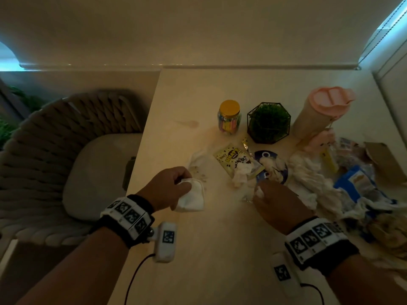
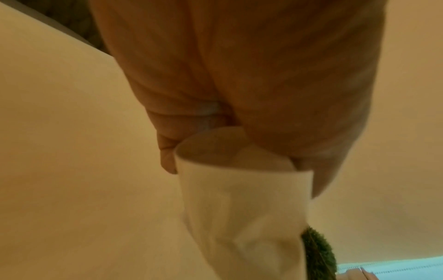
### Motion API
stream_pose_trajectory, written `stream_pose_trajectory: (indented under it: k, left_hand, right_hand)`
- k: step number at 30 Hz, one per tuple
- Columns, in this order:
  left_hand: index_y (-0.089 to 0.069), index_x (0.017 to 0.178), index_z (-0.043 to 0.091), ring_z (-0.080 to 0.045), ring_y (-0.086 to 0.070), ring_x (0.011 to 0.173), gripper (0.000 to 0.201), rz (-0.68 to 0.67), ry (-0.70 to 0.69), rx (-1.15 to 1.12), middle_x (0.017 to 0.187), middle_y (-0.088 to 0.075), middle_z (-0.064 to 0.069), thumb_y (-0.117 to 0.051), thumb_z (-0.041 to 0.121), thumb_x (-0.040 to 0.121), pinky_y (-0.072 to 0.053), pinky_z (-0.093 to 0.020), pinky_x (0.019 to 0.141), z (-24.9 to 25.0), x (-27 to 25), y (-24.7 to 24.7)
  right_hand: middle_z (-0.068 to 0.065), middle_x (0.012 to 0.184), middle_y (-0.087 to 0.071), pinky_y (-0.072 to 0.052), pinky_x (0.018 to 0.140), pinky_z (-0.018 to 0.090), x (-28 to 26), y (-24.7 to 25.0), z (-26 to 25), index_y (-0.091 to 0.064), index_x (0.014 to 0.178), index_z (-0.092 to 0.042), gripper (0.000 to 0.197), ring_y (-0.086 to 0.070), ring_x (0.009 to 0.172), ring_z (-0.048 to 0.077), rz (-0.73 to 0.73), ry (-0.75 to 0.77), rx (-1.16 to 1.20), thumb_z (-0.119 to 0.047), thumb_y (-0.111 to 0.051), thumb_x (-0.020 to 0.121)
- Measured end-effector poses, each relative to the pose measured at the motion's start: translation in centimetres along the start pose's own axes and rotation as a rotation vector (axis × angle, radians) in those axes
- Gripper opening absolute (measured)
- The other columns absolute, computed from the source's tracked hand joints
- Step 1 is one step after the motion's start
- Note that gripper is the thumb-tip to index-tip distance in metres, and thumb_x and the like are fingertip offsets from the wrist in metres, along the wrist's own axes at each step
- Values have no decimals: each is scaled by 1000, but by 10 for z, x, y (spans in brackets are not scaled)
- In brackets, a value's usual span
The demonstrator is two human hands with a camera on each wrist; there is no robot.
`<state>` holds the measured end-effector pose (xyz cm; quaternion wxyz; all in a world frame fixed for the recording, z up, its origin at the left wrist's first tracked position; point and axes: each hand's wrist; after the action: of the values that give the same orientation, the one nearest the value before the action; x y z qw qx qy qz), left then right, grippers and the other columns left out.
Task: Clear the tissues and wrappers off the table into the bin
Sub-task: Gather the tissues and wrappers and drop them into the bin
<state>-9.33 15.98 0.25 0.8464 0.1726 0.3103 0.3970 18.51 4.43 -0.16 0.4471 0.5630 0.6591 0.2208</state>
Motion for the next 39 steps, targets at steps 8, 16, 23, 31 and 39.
stream_pose_trajectory:
  k: [8,16,23,31,39]
  left_hand:
    - [-57,73,24,-28,-57,57,15,-3,41,9,69,-58,-14,-59,20,88,-46,-23,48,-1,-5,7]
    - [-63,84,13,-19,-59,67,12,63,30,0,80,-65,-14,-61,25,85,-46,-24,59,-6,-7,22]
    - [-55,91,15,-11,-55,53,5,222,21,-182,65,-58,-3,-60,15,91,-47,-28,52,11,10,32]
    - [-31,147,24,-29,-64,104,85,85,310,37,127,-60,-15,-76,43,78,-52,-35,82,29,66,19]
    - [-56,108,14,-30,-58,103,34,78,303,346,112,-62,-9,-66,36,85,-41,-29,75,14,69,-10]
  right_hand:
    - [4,126,-51,-40,101,31,12,-11,1,-53,124,-18,42,-48,121,23,-165,-92,-159,-38,-58,88]
    - [-15,71,-39,-31,59,17,-7,11,-8,-39,75,-36,29,-41,65,1,-31,-7,32,-23,-64,81]
    - [-1,55,-41,-30,48,27,-7,27,-3,-48,95,-27,17,-39,48,12,13,-10,106,-11,-50,90]
    - [-12,66,-51,-27,49,11,4,31,-10,-51,97,-30,18,-45,56,-3,160,42,8,-27,-63,84]
    - [-7,100,-61,-39,72,20,16,21,-13,-52,118,-26,38,-59,89,12,168,38,-11,-32,-66,84]
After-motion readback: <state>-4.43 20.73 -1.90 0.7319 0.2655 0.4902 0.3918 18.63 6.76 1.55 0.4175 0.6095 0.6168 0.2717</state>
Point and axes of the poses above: each hand's wrist, its own x-axis towards the middle knuckle, its own y-axis out of the back of the hand, z = x × y
